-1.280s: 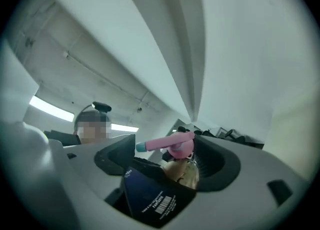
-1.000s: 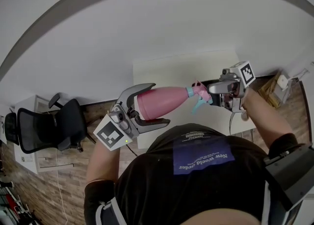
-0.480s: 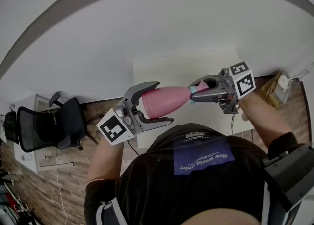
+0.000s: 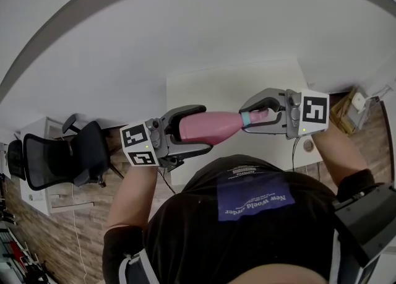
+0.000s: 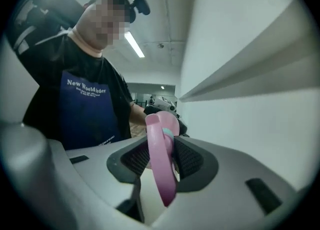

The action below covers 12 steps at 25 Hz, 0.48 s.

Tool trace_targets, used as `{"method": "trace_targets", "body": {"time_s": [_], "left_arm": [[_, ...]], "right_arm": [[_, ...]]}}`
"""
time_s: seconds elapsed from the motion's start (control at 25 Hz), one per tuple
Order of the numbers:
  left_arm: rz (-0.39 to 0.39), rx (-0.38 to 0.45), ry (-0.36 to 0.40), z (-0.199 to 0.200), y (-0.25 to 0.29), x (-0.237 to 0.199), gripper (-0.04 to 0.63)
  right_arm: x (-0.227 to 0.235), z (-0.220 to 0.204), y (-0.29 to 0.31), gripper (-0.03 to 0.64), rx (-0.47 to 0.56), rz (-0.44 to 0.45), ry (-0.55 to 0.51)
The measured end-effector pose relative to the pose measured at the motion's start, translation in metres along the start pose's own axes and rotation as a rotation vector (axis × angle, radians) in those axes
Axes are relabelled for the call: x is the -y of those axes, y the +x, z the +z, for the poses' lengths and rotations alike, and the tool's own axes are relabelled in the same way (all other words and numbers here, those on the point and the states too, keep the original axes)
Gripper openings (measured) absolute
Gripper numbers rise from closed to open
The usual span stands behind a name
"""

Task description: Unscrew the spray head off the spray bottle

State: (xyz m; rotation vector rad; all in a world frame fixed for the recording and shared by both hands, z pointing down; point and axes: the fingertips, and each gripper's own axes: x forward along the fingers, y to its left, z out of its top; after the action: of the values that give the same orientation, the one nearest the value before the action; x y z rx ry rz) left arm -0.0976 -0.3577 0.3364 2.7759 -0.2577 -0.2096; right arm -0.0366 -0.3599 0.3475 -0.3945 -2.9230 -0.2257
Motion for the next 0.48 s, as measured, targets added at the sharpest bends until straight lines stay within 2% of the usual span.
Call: {"method": "trace_targets", "body": {"time_s": [0.12, 0.2, 0.4, 0.48], "left_arm": [[-0.013, 0.03, -0.124, -0.001, 0.003, -0.003, 0.454], [-0.006, 0.052, -0.162, -0.004, 0.009, -0.002, 0.456], [0.061, 0.127, -0.181, -0.01, 0.024, 0.002, 0.454], [0.086, 0.146, -0.169, -0.012, 0.023, 0.004, 0.456]], "right_arm": [[-0.004, -0.005, -0.005, 0.132, -0.065, -0.011, -0.136], [-0.006, -0.011, -0.012, 0.132, -0.118, -0.012, -0.194], [-0.007, -0.011, -0.03, 0.138, -0.1, -0.006, -0.24], [-0.004, -0.007, -0.031, 0.191, -0.064, 0.007, -0.22]]}}
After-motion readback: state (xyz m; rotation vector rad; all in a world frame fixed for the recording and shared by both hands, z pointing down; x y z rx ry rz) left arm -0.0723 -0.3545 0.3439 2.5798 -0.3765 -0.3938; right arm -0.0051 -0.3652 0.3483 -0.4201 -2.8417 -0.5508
